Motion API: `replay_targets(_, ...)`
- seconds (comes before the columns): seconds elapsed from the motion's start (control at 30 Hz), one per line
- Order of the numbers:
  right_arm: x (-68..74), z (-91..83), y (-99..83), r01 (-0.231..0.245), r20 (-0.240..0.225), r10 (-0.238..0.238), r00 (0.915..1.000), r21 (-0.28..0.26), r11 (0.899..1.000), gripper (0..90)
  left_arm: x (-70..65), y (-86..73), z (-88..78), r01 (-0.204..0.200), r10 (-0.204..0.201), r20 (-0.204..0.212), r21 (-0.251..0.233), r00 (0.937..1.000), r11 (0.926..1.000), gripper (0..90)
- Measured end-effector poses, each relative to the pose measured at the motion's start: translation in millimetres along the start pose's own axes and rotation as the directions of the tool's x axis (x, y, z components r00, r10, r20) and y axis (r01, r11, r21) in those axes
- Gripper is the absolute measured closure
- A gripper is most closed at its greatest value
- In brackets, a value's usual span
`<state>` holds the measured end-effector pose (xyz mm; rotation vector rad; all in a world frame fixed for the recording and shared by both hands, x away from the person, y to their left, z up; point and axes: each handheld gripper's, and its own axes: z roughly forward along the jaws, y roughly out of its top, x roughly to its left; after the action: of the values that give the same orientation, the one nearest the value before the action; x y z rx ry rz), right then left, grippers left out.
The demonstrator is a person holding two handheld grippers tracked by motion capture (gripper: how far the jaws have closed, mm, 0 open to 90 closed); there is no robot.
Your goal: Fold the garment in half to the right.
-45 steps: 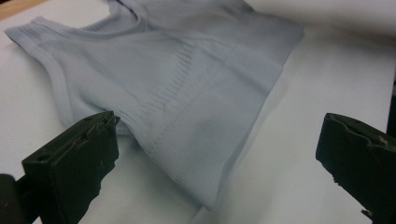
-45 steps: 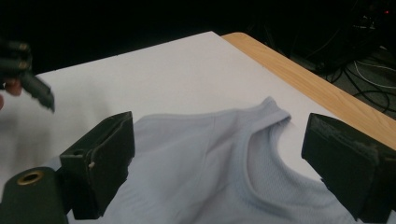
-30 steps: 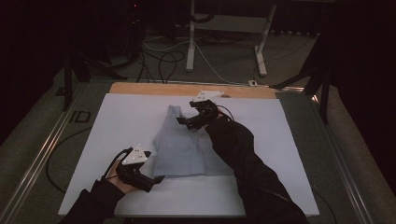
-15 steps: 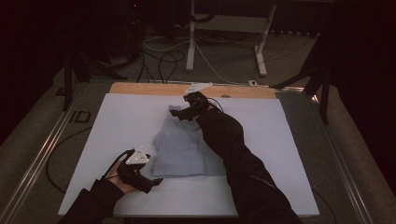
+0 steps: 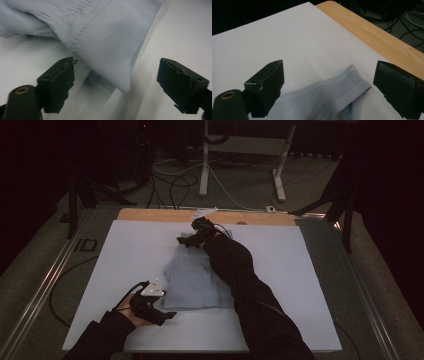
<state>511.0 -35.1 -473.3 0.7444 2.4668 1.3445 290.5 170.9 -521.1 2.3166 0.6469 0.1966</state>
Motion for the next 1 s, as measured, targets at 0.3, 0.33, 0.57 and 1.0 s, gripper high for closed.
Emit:
replay_targets(0.3, -1.4, 6.6, 2.6, -0.001, 0.0, 0.001, 1.0, 0.001, 1.0, 9.5, -4.5, 7.9, 0.6, -0.009, 0.01, 0.024, -0.002, 0.9997, 1.0, 32.6)
replay_targets(0.33, -1.4, 6.6, 2.6, -0.001, 0.0, 0.001, 1.0, 0.001, 1.0, 9.5, -5.0, 8.9, -0.2, -0.007, 0.007, 0.023, -0.007, 0.9997, 1.0, 32.6)
replay_targets(0.57, -1.5, 12.1, 2.9, -0.013, -0.002, 0.013, 0.9999, 0.008, 1.0, 10.0, -9.3, 16.0, 0.3, -0.002, 0.002, 0.034, -0.008, 0.9994, 1.0, 36.0)
replay_targets(1.0, -3.1, 28.3, 4.1, -0.022, 0.022, 0.021, 0.9995, 0.037, 0.999, 13.0, -7.7, 27.7, 3.0, 0.007, -0.007, -0.012, -0.026, 0.9999, 0.9996, 82.9)
